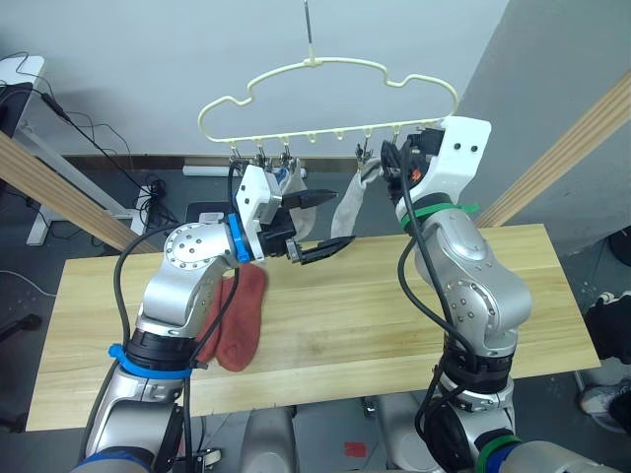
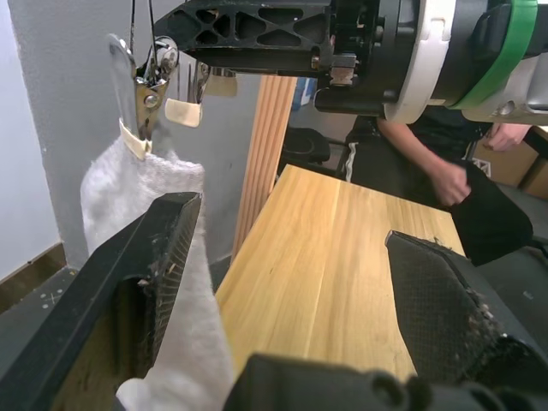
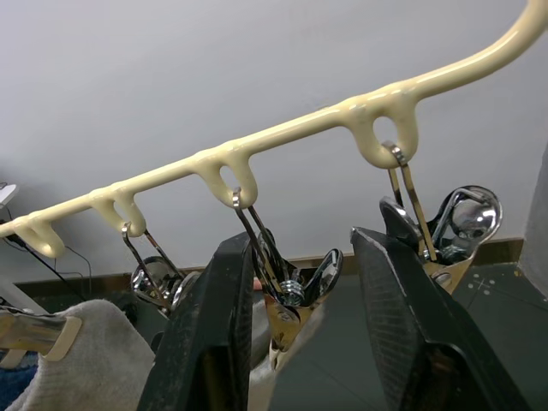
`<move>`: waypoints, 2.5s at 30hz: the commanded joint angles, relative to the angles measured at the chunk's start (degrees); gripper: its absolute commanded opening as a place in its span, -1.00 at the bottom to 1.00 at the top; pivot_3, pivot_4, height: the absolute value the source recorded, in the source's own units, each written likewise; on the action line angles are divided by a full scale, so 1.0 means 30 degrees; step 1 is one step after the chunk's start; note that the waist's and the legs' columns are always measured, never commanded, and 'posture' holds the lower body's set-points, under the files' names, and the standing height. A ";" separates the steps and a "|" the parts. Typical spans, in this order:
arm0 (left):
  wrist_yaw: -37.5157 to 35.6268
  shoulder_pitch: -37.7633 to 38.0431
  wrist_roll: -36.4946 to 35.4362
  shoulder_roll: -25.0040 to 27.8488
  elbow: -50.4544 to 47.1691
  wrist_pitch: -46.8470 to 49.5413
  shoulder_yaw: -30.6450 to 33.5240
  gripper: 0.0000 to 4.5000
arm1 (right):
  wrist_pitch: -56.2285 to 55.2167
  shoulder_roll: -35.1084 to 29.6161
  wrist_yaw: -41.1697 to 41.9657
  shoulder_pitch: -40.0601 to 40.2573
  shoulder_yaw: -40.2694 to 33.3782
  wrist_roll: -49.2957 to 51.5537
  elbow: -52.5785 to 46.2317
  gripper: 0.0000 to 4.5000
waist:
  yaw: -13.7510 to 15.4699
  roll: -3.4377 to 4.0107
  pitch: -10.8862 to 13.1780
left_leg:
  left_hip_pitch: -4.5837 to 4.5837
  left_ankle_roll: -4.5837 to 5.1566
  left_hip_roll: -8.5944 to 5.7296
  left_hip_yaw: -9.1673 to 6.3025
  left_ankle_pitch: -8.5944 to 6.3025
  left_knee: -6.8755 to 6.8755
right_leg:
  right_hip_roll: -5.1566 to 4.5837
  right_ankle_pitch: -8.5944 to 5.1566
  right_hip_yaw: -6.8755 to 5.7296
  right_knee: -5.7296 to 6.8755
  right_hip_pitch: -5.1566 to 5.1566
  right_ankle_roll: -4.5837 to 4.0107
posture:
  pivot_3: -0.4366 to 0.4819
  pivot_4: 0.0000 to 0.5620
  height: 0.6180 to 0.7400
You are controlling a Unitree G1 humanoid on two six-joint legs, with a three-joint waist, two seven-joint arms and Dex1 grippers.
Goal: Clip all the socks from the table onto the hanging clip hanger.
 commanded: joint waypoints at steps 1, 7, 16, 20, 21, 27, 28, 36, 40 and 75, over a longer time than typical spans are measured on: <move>-0.0054 -0.0109 -0.0011 -0.0066 -0.0469 -0.0405 0.0030 0.74 | -0.0463 0.0584 0.0036 0.0016 0.0146 0.0240 -0.0807 -0.32 | -0.0001 0.0000 0.0000 | 0.0000 0.0000 0.0000 0.0001 0.0000 0.0000 | 0.0000 0.0000 0.0001 0.0000 0.0000 0.0000 | -0.38 0.09 1.00; -0.0007 -0.0033 0.0023 -0.0104 -0.0508 -0.0420 0.0018 0.74 | -0.0570 0.0446 0.0106 -0.0022 0.0222 0.0334 -0.0762 -0.91 | -0.0002 -0.0002 -0.0005 | 0.0000 0.0000 0.0000 -0.0001 0.0001 0.0000 | 0.0000 0.0000 -0.0001 0.0001 0.0000 0.0000 | -0.38 0.10 1.00; 0.1239 0.1797 0.0657 0.0008 -0.1123 -0.0669 0.0473 0.74 | -0.0760 0.0236 0.0390 -0.0069 0.0326 0.0459 -0.0683 -1.00 | -0.0006 -0.0005 -0.0076 | 0.0001 0.0001 -0.0001 -0.0001 0.0005 0.0000 | -0.0004 0.0000 -0.0001 0.0002 0.0001 -0.0001 | -0.38 0.10 1.00; 0.3539 0.4571 0.1968 0.0104 -0.1809 -0.0730 0.1063 0.74 | -0.0692 0.0156 0.0556 -0.0141 0.0279 0.0473 -0.0667 -1.00 | -0.0120 0.0000 -0.0119 | 0.0014 0.0003 0.0002 0.0002 0.0004 -0.0010 | -0.0003 0.0000 0.0014 -0.0001 -0.0004 -0.0002 | -0.36 0.13 1.00; 0.4586 0.5181 0.2270 -0.0182 -0.2018 -0.0661 0.1434 0.82 | -0.0673 0.0136 0.0580 -0.0160 0.0263 0.0481 -0.0662 -1.00 | -0.0084 0.0000 -0.0118 | 0.0014 0.0003 0.0005 -0.0006 0.0004 -0.0011 | -0.0002 0.0000 0.0007 0.0003 -0.0006 -0.0002 | -0.35 0.14 1.00; 0.9543 0.9831 0.3862 -0.1797 -0.2972 0.0652 0.2842 0.99 | -0.0554 0.0051 0.0788 -0.0217 0.0222 0.0582 -0.0492 -1.00 | -0.0029 -0.0006 -0.0145 | 0.0021 0.0004 -0.0006 0.0017 0.0004 -0.0006 | -0.0019 0.0009 0.0027 0.0011 -0.0003 -0.0011 | -0.32 0.17 1.00; 1.0102 1.0279 0.3932 -0.2070 -0.2998 0.1117 0.2979 0.99 | -0.0534 0.0055 0.0821 -0.0241 0.0246 0.0589 -0.0458 -1.00 | -0.0015 -0.0006 -0.0145 | 0.0020 0.0004 -0.0002 0.0012 0.0004 -0.0007 | -0.0017 0.0009 0.0018 0.0012 -0.0005 -0.0011 | -0.32 0.17 1.00; 1.3220 1.0531 0.4577 -0.3735 -0.1518 0.4293 0.2998 0.99 | -0.0319 0.0068 0.1047 -0.0274 0.0276 0.0563 -0.0387 -1.00 | 0.0059 -0.0009 -0.0150 | 0.0021 0.0032 -0.0003 -0.0002 0.0028 -0.0005 | -0.0007 0.0011 0.0002 0.0017 0.0000 -0.0009 | -0.33 0.19 1.00; 1.3318 1.0099 0.4752 -0.3795 -0.0767 0.4597 0.2784 0.99 | -0.0294 0.0059 0.1066 -0.0267 0.0273 0.0556 -0.0412 -1.00 | 0.0025 -0.0014 -0.0152 | 0.0022 0.0039 0.0000 -0.0006 0.0032 -0.0012 | 0.0001 0.0013 -0.0001 0.0015 -0.0001 -0.0014 | -0.33 0.19 1.00; 0.4322 0.6383 0.2050 -0.1795 -0.1360 -0.0868 0.0718 -0.98 | -0.0409 -0.0161 0.1437 -0.0650 0.0138 0.0483 -0.0123 -1.00 | 0.0115 -0.0009 -0.0399 | 0.0012 0.0034 -0.0002 0.0003 0.0035 -0.0040 | -0.0005 0.0015 -0.0007 -0.0040 -0.0001 -0.0015 | -0.37 0.16 1.00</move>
